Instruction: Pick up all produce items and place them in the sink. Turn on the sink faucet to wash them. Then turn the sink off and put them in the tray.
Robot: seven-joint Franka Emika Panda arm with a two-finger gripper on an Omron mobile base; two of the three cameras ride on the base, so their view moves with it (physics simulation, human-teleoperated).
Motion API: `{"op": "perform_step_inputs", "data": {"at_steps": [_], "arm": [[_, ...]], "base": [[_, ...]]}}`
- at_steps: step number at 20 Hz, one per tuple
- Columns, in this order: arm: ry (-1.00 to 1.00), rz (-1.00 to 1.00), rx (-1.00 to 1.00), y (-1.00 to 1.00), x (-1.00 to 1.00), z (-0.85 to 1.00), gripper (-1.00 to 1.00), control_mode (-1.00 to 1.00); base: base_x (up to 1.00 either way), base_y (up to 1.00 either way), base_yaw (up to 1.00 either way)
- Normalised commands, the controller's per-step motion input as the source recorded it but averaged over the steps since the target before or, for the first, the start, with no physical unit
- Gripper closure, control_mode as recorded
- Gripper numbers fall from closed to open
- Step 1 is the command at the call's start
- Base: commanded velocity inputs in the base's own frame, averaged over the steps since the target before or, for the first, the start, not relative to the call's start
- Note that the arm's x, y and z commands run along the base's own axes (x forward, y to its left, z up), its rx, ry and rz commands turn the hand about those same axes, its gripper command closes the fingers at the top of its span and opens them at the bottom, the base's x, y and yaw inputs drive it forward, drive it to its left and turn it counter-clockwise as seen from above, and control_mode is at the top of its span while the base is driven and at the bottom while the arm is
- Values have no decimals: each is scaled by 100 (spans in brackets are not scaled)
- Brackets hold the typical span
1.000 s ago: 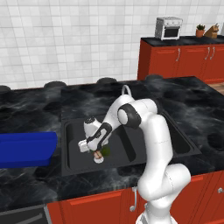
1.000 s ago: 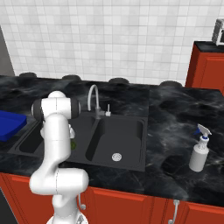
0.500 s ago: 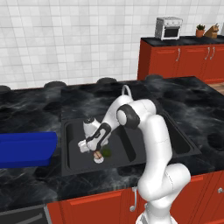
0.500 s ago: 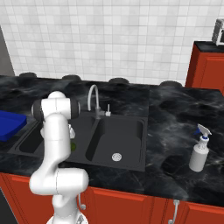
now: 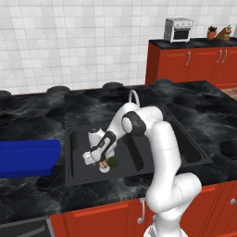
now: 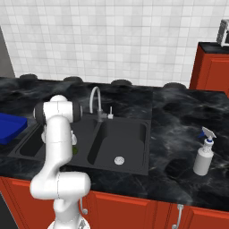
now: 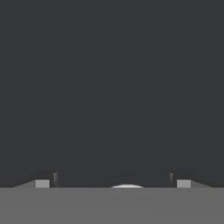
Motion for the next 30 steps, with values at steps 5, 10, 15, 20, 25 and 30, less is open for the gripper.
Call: {"op": "perform_step_inputs", "data": {"at_steps": [5,10,15,20,25,30], "arm": [[3,0,0,-6,-28,-15,-100,-100],[0,0,0,-13,-38,-6,-100,-100],[0,-2,0,-12,-46,0,-100,-100],[0,-2,0,-12,-32,0,-100,-100],[0,-2,0,-11,-26,0,-100,-100],[0,-2,0,-11,-37,0,-100,-100]], "base": [[0,0,0],[0,0,0],[0,0,0],[0,0,0],[0,0,0],[0,0,0]]}}
